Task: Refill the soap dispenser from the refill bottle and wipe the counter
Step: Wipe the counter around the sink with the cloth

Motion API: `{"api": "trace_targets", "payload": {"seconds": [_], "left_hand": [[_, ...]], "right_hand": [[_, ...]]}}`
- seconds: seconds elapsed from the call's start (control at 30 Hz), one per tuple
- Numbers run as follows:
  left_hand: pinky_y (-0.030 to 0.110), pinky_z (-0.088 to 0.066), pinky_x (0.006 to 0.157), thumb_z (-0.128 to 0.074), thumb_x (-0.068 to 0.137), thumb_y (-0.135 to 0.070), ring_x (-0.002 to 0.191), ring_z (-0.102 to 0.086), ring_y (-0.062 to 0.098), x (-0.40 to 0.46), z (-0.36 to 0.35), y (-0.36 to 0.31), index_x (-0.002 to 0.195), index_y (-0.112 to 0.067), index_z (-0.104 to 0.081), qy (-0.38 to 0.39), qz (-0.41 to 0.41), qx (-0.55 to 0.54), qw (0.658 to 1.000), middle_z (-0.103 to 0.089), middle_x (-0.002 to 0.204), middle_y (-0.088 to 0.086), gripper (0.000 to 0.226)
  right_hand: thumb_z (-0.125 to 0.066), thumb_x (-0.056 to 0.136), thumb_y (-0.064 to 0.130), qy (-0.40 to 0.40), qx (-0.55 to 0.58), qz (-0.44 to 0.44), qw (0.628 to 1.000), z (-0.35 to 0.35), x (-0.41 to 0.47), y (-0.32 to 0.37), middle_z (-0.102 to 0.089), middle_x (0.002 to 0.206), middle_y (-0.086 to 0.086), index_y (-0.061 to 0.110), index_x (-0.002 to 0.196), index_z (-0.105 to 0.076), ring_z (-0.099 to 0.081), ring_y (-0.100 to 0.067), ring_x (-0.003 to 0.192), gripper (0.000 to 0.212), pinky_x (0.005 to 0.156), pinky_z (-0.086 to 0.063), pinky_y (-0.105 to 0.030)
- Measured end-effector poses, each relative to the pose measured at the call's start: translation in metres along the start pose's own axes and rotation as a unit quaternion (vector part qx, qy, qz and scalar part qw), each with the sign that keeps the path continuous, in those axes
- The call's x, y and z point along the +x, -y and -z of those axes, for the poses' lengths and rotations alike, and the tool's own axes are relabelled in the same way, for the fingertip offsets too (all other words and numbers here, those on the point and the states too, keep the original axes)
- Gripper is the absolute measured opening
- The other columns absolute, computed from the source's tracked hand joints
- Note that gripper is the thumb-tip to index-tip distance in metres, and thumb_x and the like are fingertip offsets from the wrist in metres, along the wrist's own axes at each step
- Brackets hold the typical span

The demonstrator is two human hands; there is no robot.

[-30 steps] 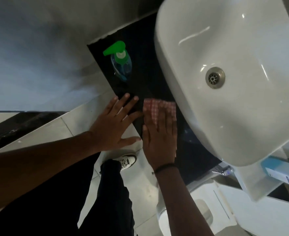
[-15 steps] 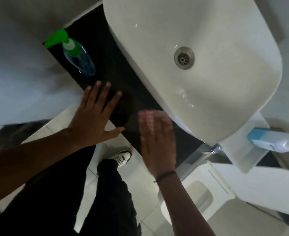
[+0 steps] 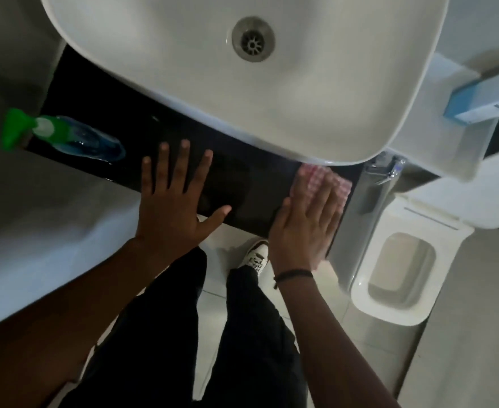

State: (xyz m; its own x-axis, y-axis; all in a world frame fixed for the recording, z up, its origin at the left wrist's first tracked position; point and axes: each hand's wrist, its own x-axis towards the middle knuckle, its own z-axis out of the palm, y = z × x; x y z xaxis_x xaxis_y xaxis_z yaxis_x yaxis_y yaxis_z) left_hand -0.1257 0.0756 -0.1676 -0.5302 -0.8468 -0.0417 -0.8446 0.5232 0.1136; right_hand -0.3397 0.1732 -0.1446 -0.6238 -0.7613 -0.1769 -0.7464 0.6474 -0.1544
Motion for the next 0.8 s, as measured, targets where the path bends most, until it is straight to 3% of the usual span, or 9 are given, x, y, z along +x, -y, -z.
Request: {"api": "trace_targets", "payload": {"seconds": [0.1, 0.23, 0.33, 0.4, 0.47, 0.53, 0.63, 0.8], "left_hand": [[0.060, 0.000, 0.134, -0.033, 0.103, -0.078, 0.167, -0.005, 0.045, -0.007, -0.001, 0.004, 0.175, -0.023, -0.010, -0.007, 0.034, -0.016, 0.999, -0.006, 0.181, 0.019, 0.093], [0.060, -0.005, 0.134, -0.026, 0.106, -0.074, 0.166, -0.008, 0.047, -0.012, -0.004, 0.008, 0.174, -0.011, -0.012, -0.007, 0.029, -0.018, 0.999, -0.009, 0.179, 0.024, 0.093], [0.060, -0.001, 0.134, -0.029, 0.106, -0.069, 0.166, -0.005, 0.049, -0.011, 0.000, 0.009, 0.174, -0.011, -0.011, 0.002, 0.027, -0.016, 1.000, -0.007, 0.179, 0.025, 0.091], [0.062, 0.002, 0.133, -0.030, 0.105, -0.069, 0.165, -0.002, 0.051, -0.011, 0.002, 0.006, 0.175, -0.019, -0.011, 0.013, -0.006, -0.004, 1.000, -0.003, 0.180, 0.025, 0.087], [0.065, 0.003, 0.132, -0.029, 0.105, -0.070, 0.165, -0.001, 0.052, -0.006, 0.006, -0.004, 0.175, -0.024, -0.012, 0.025, -0.067, 0.001, 0.997, -0.001, 0.180, 0.022, 0.086], [0.067, 0.000, 0.132, -0.026, 0.105, -0.072, 0.165, 0.000, 0.051, 0.002, 0.008, -0.020, 0.174, -0.026, -0.013, 0.042, -0.135, 0.002, 0.990, 0.000, 0.181, 0.021, 0.084], [0.068, -0.005, 0.132, -0.021, 0.107, -0.071, 0.166, 0.000, 0.050, 0.014, 0.005, -0.041, 0.174, -0.026, -0.012, 0.057, -0.218, 0.018, 0.974, -0.003, 0.181, 0.020, 0.082], [0.066, -0.007, 0.133, -0.026, 0.107, -0.070, 0.165, -0.002, 0.051, 0.034, 0.003, -0.068, 0.174, -0.024, -0.013, 0.074, -0.286, 0.037, 0.955, -0.008, 0.180, 0.023, 0.083]], "right_hand": [[-0.023, 0.108, 0.043, 0.021, -0.001, 0.122, 0.992, -0.012, -0.005, 0.050, -0.006, 0.176, -0.013, 0.035, 0.165, 0.007, -0.003, -0.034, 0.163, 0.065, 0.132, -0.007, -0.053], [-0.026, 0.108, 0.042, 0.054, -0.013, 0.323, 0.945, -0.016, 0.021, 0.086, -0.018, 0.175, -0.011, 0.033, 0.167, -0.015, -0.010, -0.033, 0.163, 0.060, 0.131, -0.009, -0.053], [-0.026, 0.111, 0.040, 0.048, -0.030, 0.436, 0.898, -0.010, 0.032, 0.052, -0.014, 0.176, -0.009, 0.030, 0.167, -0.019, -0.005, -0.030, 0.164, 0.057, 0.130, -0.012, -0.053], [-0.022, 0.111, 0.041, 0.039, -0.043, 0.350, 0.935, -0.005, 0.013, 0.011, -0.007, 0.177, -0.007, 0.030, 0.168, -0.013, 0.001, -0.028, 0.164, 0.058, 0.131, -0.012, -0.052], [-0.018, 0.110, 0.044, 0.022, -0.030, 0.164, 0.986, -0.002, -0.007, -0.015, -0.005, 0.177, -0.005, 0.033, 0.167, -0.010, 0.003, -0.025, 0.164, 0.059, 0.132, -0.010, -0.050], [-0.018, 0.110, 0.046, 0.003, -0.001, 0.033, 0.999, 0.000, -0.017, -0.021, -0.006, 0.177, -0.006, 0.037, 0.167, -0.012, 0.003, -0.024, 0.164, 0.058, 0.133, -0.005, -0.047], [-0.026, 0.110, 0.044, -0.020, 0.010, 0.022, 1.000, 0.001, -0.010, -0.020, -0.011, 0.176, -0.007, 0.037, 0.166, -0.015, -0.004, -0.026, 0.164, 0.058, 0.133, -0.005, -0.045], [-0.025, 0.111, 0.043, -0.051, 0.056, 0.020, 0.997, 0.010, 0.050, -0.034, -0.019, 0.174, -0.014, 0.032, 0.164, -0.028, -0.013, -0.034, 0.162, 0.055, 0.131, -0.017, -0.051]]}}
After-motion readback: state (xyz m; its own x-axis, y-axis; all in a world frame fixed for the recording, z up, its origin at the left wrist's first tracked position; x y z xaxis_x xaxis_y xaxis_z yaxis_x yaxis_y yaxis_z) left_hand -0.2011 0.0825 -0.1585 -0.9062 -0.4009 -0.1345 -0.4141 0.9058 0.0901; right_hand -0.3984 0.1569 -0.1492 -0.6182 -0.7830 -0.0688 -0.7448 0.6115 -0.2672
